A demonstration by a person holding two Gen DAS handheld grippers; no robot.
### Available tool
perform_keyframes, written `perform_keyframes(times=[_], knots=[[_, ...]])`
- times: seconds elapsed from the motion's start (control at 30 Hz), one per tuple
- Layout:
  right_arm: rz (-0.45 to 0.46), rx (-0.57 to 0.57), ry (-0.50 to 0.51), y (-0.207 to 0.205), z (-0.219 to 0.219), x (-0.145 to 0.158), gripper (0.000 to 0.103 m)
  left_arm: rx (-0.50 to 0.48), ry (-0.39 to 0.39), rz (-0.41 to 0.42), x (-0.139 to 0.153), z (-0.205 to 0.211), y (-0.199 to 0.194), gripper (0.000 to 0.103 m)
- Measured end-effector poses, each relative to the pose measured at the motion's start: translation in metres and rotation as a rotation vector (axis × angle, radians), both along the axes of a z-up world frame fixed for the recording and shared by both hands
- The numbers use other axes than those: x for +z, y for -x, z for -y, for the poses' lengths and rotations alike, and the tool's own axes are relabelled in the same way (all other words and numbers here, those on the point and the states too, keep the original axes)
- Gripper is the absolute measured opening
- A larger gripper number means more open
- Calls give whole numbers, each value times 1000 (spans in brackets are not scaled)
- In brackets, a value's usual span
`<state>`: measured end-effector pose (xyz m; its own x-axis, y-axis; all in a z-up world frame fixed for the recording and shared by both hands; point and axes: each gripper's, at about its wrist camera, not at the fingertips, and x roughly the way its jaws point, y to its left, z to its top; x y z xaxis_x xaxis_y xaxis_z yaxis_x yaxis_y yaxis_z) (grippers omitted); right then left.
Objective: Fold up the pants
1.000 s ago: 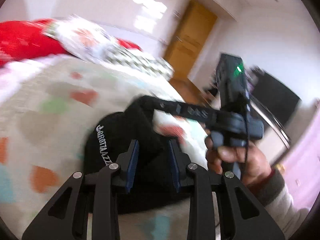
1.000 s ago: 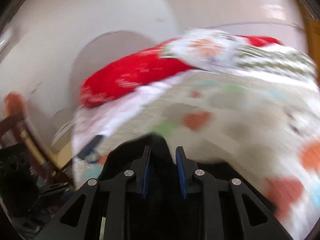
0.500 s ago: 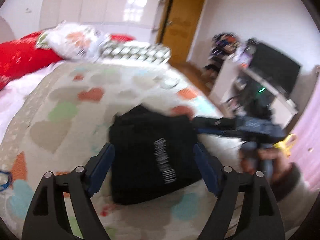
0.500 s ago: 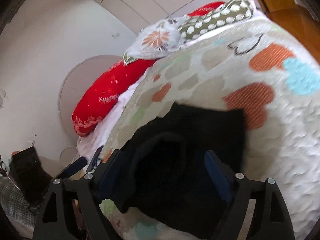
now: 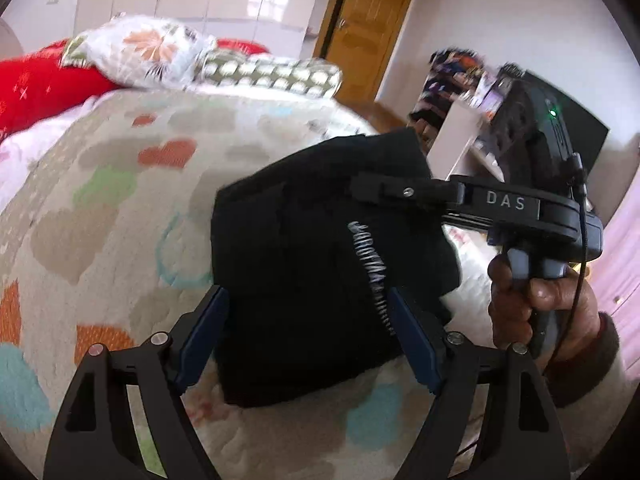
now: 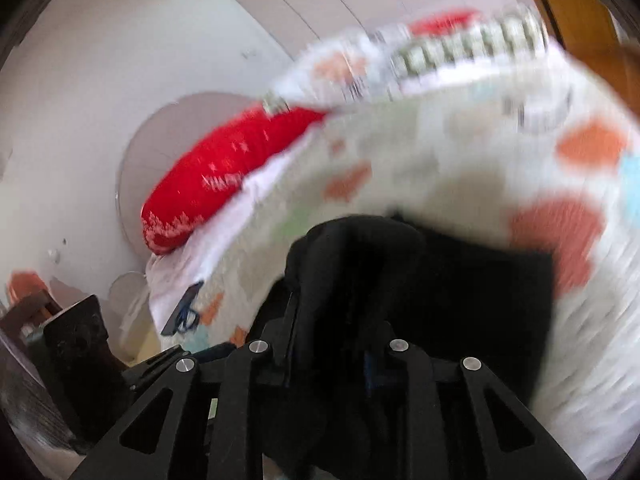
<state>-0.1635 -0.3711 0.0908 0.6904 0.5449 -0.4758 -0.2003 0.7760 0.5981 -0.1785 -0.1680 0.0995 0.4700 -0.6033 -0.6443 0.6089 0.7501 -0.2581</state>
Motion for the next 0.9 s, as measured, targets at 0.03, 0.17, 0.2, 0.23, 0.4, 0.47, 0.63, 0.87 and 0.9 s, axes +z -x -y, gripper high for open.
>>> perform_keyframes(times=[0.03, 0.17, 0.2, 0.23, 0.4, 0.47, 0.63, 0.87, 0.9], knots=[[25, -12, 38, 4, 6, 10, 24, -9, 12, 5, 2, 3, 0, 83], [-86, -65, 187, 4, 20, -9, 24, -18, -46, -65, -23, 21, -5, 83], [-131, -79, 216, 3, 23, -22, 24, -24, -63, -100, -34, 24, -6, 83], [-179, -93, 224, 3, 26, -36, 26, -23, -78, -121, -40, 25, -7, 83], [-190, -158, 208, 20, 46, -27, 52, -5, -58, -101, -25, 9, -6, 83], [-134, -184, 266, 22, 51, -7, 55, 23, -40, -58, -12, 0, -8, 83], [-18, -68, 251, -9, 26, 27, 59, 43, -19, -57, -11, -3, -15, 83], [-96, 129, 422, -90, -45, -9, 41, 29, -12, -181, -41, 4, -26, 83], [-117, 153, 461, -97, -53, -16, 10, 28, -11, -202, -46, 3, -26, 83]])
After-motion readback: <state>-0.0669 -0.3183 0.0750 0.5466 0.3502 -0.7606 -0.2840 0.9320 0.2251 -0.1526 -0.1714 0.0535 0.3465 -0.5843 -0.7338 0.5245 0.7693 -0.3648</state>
